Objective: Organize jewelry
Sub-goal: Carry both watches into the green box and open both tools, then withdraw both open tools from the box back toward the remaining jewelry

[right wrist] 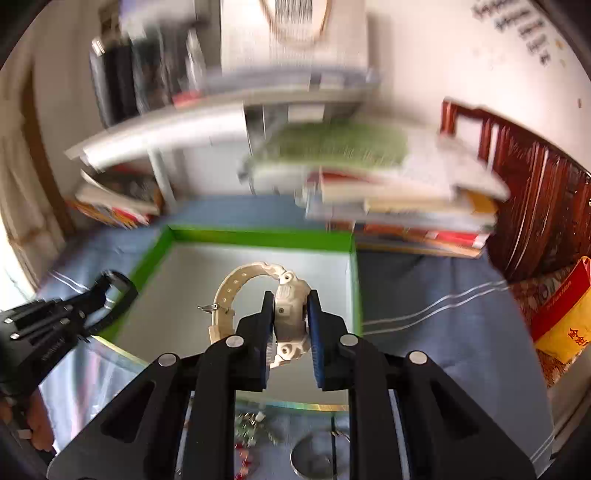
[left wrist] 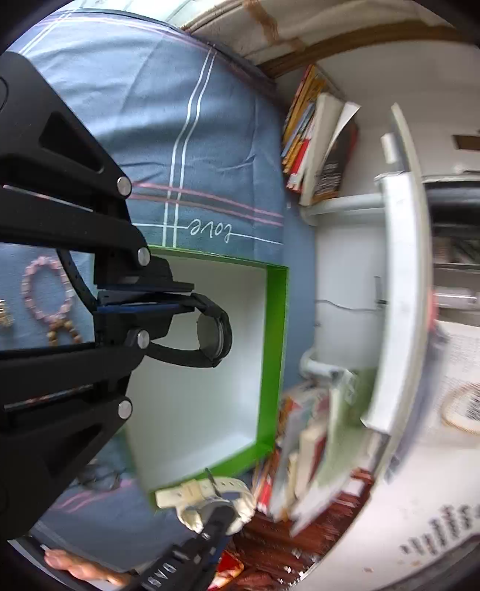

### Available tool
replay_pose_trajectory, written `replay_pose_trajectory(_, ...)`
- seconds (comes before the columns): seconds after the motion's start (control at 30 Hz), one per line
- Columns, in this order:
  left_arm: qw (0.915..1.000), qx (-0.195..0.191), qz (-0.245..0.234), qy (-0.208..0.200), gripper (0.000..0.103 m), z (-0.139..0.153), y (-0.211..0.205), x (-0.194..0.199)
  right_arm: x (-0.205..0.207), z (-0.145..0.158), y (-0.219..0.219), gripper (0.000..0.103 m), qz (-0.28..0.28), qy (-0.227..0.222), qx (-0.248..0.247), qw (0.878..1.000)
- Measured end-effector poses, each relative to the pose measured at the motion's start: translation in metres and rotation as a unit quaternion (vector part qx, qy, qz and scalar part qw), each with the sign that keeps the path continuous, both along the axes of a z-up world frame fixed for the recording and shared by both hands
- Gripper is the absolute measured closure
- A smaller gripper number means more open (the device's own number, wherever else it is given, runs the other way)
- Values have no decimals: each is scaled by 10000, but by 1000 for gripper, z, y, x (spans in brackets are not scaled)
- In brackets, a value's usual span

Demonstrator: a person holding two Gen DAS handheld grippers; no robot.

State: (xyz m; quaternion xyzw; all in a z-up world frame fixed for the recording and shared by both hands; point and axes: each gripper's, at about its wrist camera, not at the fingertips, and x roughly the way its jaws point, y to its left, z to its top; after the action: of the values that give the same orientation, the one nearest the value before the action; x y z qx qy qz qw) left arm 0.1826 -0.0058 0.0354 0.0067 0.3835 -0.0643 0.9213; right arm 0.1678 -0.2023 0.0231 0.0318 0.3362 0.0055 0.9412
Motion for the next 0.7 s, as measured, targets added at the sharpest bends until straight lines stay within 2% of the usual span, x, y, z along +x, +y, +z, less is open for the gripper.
replay_pose_trajectory(0.1, 9992, 47, 63, 395, 97, -25, -3, 24, 21, -29, 10, 85, 39, 397, -75, 9992)
replay_pose_trajectory(0.17, 9987, 104, 58, 494, 97, -35, -4, 29, 30, -44, 13, 85, 50, 570, -80, 9983)
replay_pose_trajectory(0.23, 9985, 131, 45, 531, 93, -40, -4, 32, 33, -49, 16, 83, 67, 621, -86, 9980)
replay_pose_trajectory(0.3, 9988, 83, 30, 491, 83, -39, -4, 32, 29, -46, 16, 71, 21, 521, -105, 9986)
replay_pose_trajectory(0.33, 9991, 66, 22, 415, 68, -36, -4, 28, 20, -39, 13, 60, 5, 384, -72, 9992)
replay_pose_trajectory(0.37, 9995, 78, 30, 312, 61, -31, -3, 22, 13, -33, 10, 55, -16, 284, -36, 9996)
replay_pose_trajectory(0.4, 9997, 95, 62, 222, 55, -26, 0, 16, 0, -26, 4, 55, -31, 179, 18, 9998)
replay_pose_trajectory(0.47, 9998, 74, 124, 116, 53, -19, 7, 1, -24, -16, -6, 55, -33, 51, 128, 9999)
replay_pose_trajectory(0.57, 9993, 53, 363, 54, 41, -17, 25, -36, -72, -12, -28, 55, -153, -125, 268, 9994)
replay_pose_trajectory(0.63, 9983, 153, 567, 51, 38, -27, 35, -63, -97, -21, -41, 55, -328, -116, 225, 9991)
replay_pose_trajectory(0.7, 9972, 188, 692, 224, 38, -43, 43, -84, -113, -41, -54, 55, -595, 111, 149, 9981)
